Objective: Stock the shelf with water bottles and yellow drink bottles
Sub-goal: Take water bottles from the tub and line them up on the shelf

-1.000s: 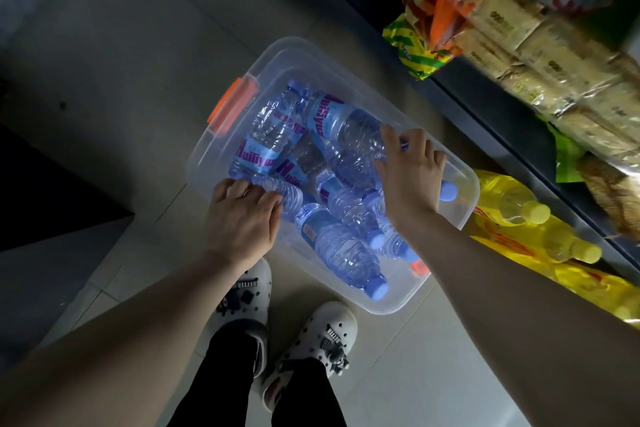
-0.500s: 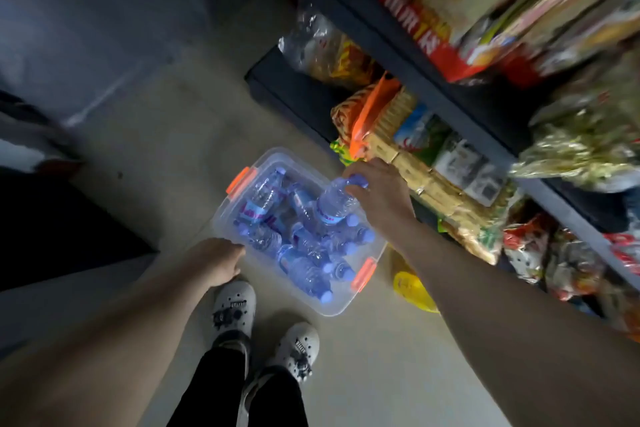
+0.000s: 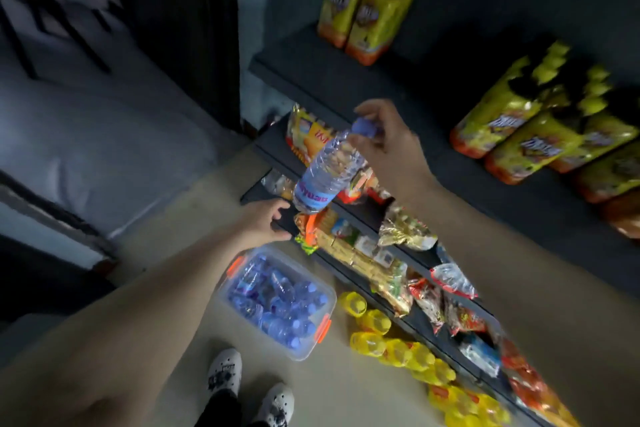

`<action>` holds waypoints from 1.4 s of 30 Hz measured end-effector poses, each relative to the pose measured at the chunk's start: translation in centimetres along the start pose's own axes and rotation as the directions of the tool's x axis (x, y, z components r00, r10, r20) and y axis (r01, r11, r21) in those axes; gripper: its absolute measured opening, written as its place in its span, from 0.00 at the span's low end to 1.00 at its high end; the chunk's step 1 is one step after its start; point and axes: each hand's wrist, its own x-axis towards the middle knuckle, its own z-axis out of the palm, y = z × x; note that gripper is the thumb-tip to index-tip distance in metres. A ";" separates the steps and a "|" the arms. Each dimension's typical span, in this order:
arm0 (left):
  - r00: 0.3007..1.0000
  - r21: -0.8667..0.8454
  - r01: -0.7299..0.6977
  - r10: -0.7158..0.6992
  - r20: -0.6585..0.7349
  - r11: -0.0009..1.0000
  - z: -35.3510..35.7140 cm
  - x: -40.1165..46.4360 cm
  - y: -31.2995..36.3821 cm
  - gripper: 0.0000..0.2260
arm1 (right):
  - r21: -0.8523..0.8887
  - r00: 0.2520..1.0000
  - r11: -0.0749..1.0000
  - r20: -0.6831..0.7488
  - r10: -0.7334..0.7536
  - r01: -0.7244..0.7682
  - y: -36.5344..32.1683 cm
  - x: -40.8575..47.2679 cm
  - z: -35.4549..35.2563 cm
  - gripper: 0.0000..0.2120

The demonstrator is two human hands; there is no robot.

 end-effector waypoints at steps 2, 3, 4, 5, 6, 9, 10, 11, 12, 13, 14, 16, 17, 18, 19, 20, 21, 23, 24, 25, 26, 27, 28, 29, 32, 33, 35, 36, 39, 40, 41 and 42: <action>0.995 -0.051 -0.060 0.056 -0.079 0.997 -3.2 -1.2 3.0 0.32 | 0.004 0.997 0.998 -0.046 -0.063 0.063 -4.2 1.4 -3.3 0.17; 0.990 -0.069 -0.095 0.086 -0.116 0.993 -4.8 -1.8 4.5 0.32 | 0.006 0.994 0.996 -0.064 -0.087 0.087 -6.2 2.1 -4.9 0.18; 0.983 -0.093 -0.130 0.116 -0.146 0.987 -6.5 -2.5 6.0 0.33 | 0.007 0.991 0.994 -0.079 -0.105 0.106 -8.0 2.7 -6.3 0.18; 0.975 -0.123 -0.168 0.147 -0.165 0.978 -8.1 -3.3 7.5 0.33 | 0.008 0.988 0.992 -0.095 -0.123 0.125 -9.8 3.3 -7.6 0.18; 0.967 -0.148 -0.207 0.180 -0.179 0.967 -9.7 -4.0 9.0 0.33 | 0.004 0.983 0.989 -0.115 -0.146 0.147 -11.4 3.7 -8.8 0.17; 0.936 -0.191 -0.313 0.268 -0.229 0.930 -13.8 -5.8 13.2 0.33 | -0.017 0.964 0.979 -0.171 -0.205 0.205 -15.4 5.0 -11.7 0.17; 0.924 -0.205 -0.339 0.284 -0.255 0.918 -15.0 -6.3 14.4 0.33 | -0.010 0.958 0.975 -0.183 -0.220 0.221 -16.4 5.5 -12.4 0.17; 0.913 -0.214 -0.359 0.295 -0.282 0.908 -16.0 -6.6 15.5 0.33 | 0.005 0.953 0.972 -0.196 -0.230 0.235 -17.2 5.9 -12.9 0.17; 0.900 -0.216 -0.382 0.309 -0.307 0.899 -16.8 -7.0 16.4 0.32 | 0.027 0.950 0.970 -0.208 -0.232 0.243 -18.0 6.3 -13.4 0.16; 0.886 -0.204 -0.400 0.320 -0.334 0.894 -17.5 -7.3 17.3 0.30 | 0.054 0.949 0.968 -0.222 -0.226 0.243 -18.6 6.8 -13.8 0.16; 0.874 -0.198 -0.406 0.316 -0.369 0.892 -17.9 -7.5 17.9 0.29 | 0.084 0.949 0.969 -0.236 -0.207 0.232 -19.1 7.2 -14.1 0.16; 0.843 -0.219 -0.406 0.272 -0.464 0.887 -18.8 -7.7 18.8 0.29 | 0.145 0.947 0.967 -0.278 -0.162 0.208 -20.0 8.0 -14.5 0.16; 0.830 -0.227 -0.404 0.251 -0.499 0.886 -19.2 -7.6 19.3 0.29 | 0.170 0.947 0.968 -0.293 -0.131 0.187 -20.2 8.4 -14.5 0.16; 0.817 -0.220 -0.408 0.247 -0.522 0.886 -19.9 -7.5 19.8 0.29 | 0.175 0.951 0.971 -0.291 -0.106 0.162 -20.4 8.7 -14.5 0.18; 0.807 -0.197 -0.414 0.259 -0.531 0.889 -20.7 -7.3 20.4 0.29 | 0.165 0.960 0.978 -0.268 -0.081 0.128 -20.5 9.1 -14.5 0.21; 0.794 -0.168 -0.428 0.281 -0.538 0.888 -21.7 -7.1 21.1 0.28 | 0.147 0.971 0.985 -0.234 -0.059 0.096 -20.4 9.5 -14.4 0.26; 0.780 -0.131 -0.442 0.308 -0.545 0.887 -22.7 -6.7 21.7 0.28 | 0.141 0.979 0.987 -0.201 -0.045 0.075 -20.4 9.9 -14.4 0.31; 0.746 -0.064 -0.470 0.358 -0.561 0.880 -24.7 -5.7 22.8 0.30 | 0.115 0.983 0.990 -0.175 -0.055 0.076 -20.9 11.2 -14.9 0.36; 0.734 -0.035 -0.478 0.377 -0.565 0.878 -25.9 -5.1 23.5 0.33 | 0.075 0.981 0.994 -0.184 -0.065 0.080 -21.4 12.2 -15.5 0.36; 0.726 -0.004 -0.476 0.391 -0.566 0.879 -27.2 -4.3 24.1 0.35 | 0.035 0.977 0.996 -0.201 -0.075 0.083 -22.0 13.4 -16.2 0.36; 0.718 0.027 -0.482 0.413 -0.561 0.876 -28.7 -3.6 24.8 0.36 | -0.002 0.971 0.996 -0.222 -0.083 0.084 -22.8 14.8 -17.0 0.36; 0.707 0.076 -0.489 0.446 -0.550 0.869 -30.4 -3.0 25.6 0.36 | -0.033 0.964 0.996 -0.248 -0.094 0.088 -23.5 16.4 -17.8 0.36; 0.688 0.148 -0.500 0.496 -0.530 0.853 -32.4 -2.4 26.5 0.36 | -0.060 0.955 0.994 -0.278 -0.104 0.090 -24.1 18.0 -18.6 0.36; 0.670 0.239 -0.502 0.549 -0.500 0.831 -34.5 -1.9 27.5 0.35 | -0.072 0.944 0.993 -0.312 -0.109 0.091 -24.6 19.6 -19.4 0.36; 0.649 0.435 -0.488 0.648 -0.399 0.757 -40.9 0.0 29.9 0.32 | -0.035 0.913 0.998 -0.402 -0.067 0.057 -25.3 24.3 -21.8 0.38; 0.652 0.461 -0.486 0.659 -0.373 0.742 -42.7 1.1 30.3 0.32 | -0.023 0.903 0.999 -0.429 -0.035 0.027 -25.2 25.9 -22.4 0.38; 0.654 0.480 -0.493 0.673 -0.346 0.725 -45.7 3.8 30.5 0.30 | 0.000 0.876 1.000 -0.481 0.019 -0.022 -24.8 28.7 -23.3 0.40; 0.655 0.484 -0.494 0.675 -0.339 0.722 -47.0 5.3 30.5 0.29 | -0.002 0.864 0.999 -0.502 0.042 -0.050 -24.4 30.1 -23.7 0.39; 0.670 0.505 -0.485 0.674 -0.311 0.714 -50.1 10.0 30.3 0.25 | -0.043 0.836 0.990 -0.542 0.087 -0.131 -23.1 33.5 -24.1 0.28; 0.678 0.504 -0.484 0.671 -0.300 0.715 -51.0 11.5 30.4 0.24 | -0.054 0.829 0.986 -0.550 0.101 -0.156 -22.5 34.5 -24.1 0.24; 0.685 0.502 -0.484 0.667 -0.291 0.717 -51.8 13.0 30.5 0.23 | -0.066 0.822 0.981 -0.557 0.117 -0.185 -21.9 35.5 -24.1 0.20; 0.690 0.498 -0.485 0.665 -0.287 0.718 -52.5 14.5 30.6 0.22 | -0.075 0.815 0.975 -0.565 0.131 -0.209 -21.3 36.5 -24.0 0.17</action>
